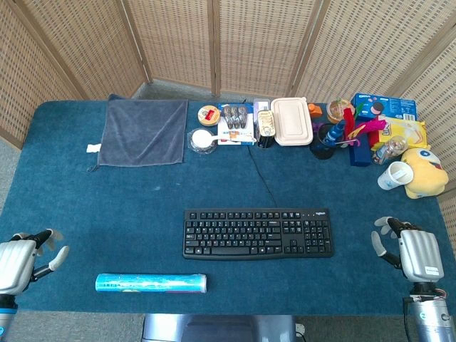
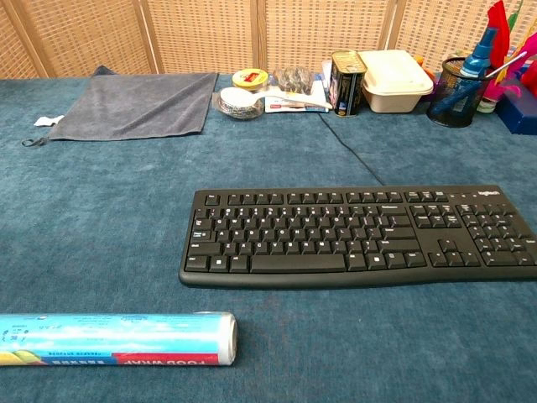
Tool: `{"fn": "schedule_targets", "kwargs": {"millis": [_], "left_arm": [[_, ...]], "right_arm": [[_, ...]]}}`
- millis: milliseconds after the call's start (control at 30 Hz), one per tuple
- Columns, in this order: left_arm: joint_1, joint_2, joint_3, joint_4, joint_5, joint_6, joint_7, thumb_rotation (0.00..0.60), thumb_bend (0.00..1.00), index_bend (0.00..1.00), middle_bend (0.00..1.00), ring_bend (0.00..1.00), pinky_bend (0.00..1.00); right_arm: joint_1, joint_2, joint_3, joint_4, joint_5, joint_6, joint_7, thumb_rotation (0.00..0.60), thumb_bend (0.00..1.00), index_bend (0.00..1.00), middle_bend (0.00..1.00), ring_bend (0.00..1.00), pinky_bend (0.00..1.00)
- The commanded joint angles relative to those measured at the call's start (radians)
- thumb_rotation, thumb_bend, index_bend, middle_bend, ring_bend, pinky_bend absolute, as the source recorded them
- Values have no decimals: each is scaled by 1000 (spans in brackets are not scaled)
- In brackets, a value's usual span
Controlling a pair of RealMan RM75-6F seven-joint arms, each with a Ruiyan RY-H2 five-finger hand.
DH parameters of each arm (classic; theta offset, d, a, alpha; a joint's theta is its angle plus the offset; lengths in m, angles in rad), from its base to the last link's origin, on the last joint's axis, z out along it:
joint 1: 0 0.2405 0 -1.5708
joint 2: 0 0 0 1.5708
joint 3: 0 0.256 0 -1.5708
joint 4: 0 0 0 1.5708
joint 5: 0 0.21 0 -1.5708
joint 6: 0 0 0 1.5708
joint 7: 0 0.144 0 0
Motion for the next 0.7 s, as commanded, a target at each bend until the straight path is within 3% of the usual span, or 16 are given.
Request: {"fn": "schedule_targets", "kwargs": {"millis": [33,367,467,567,700], "left_arm": [[-2,-3,0,2,-1,-4,3,1,219,412,535,586,367],[0,9,-3,1,8,8,-4,0,219,412,535,586,367],[-8,24,-16,-6,6,10,-10,0,219,412,535,586,367],[-18,31,-22,-13,8,2,-8,0,220,413,535,586,367],[-30,36,-27,-23,9,-10,0,0,220,413,535,586,367]], "right_arm": [[2,-2,0,0,1,-3,-2,0,463,388,502,529,529],[24,40,-11,-47,-29,-51,59,0,462,388,506,549,531],[59,89,-8,-95,-41,-107,83,0,462,388,577,660,579],[92,130,-9,-133,-26,-182,106,0,463,388,709,788,627],[148,181,-10,-171,25,-311,115,0,476,394,795,852,633]]}}
